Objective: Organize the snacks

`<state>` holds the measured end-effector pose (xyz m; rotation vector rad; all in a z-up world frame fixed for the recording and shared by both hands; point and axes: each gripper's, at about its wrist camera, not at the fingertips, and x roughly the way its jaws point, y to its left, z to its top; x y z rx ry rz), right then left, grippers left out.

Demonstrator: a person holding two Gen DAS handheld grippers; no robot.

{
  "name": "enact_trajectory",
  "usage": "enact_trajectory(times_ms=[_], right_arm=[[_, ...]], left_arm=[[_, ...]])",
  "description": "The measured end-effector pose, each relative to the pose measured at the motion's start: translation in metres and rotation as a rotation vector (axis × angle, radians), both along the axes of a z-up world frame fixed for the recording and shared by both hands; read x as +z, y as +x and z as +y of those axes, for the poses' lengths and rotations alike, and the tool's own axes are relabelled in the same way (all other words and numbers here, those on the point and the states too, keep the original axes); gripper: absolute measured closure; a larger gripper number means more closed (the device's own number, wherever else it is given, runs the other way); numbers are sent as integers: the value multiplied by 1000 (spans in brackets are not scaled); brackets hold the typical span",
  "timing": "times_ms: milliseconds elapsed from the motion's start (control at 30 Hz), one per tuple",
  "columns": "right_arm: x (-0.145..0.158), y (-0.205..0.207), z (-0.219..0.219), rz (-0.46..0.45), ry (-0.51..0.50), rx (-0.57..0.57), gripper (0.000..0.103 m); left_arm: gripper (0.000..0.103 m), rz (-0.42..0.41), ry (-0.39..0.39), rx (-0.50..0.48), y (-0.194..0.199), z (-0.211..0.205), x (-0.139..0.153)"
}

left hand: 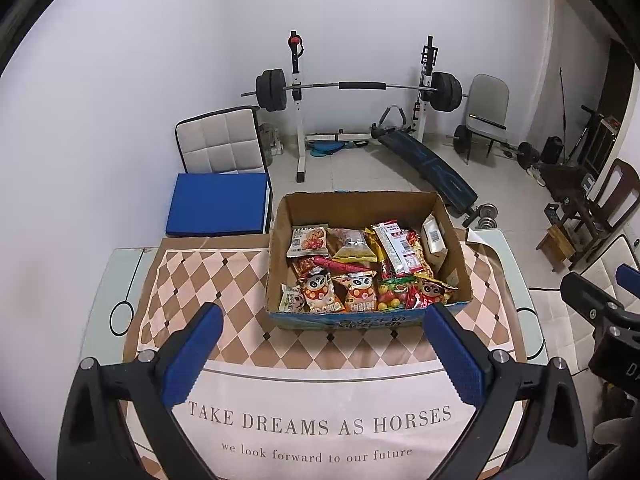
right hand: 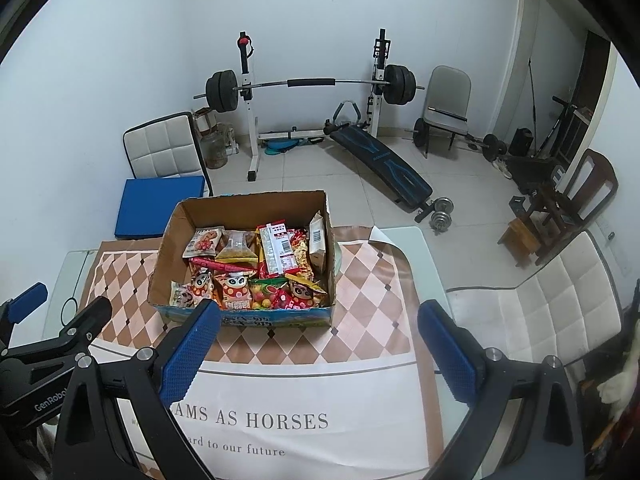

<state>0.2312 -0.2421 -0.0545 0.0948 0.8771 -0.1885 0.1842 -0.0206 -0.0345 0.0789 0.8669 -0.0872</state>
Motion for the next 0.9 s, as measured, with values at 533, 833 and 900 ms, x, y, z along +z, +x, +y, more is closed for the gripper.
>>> enact_trajectory(times_ms=[533,833,900], right_arm=[[2,-3,-5,-4,6,-7,2],[3,-3,-6,-2,4,-4,2],[3,-5,-6,-4,8,-8,2]], left_arm=[[0,-12,-21,-8,0,1,9],[0,-7,-24,-12,-1,0,13],[0,-7,-20,-14,-2,0,14]])
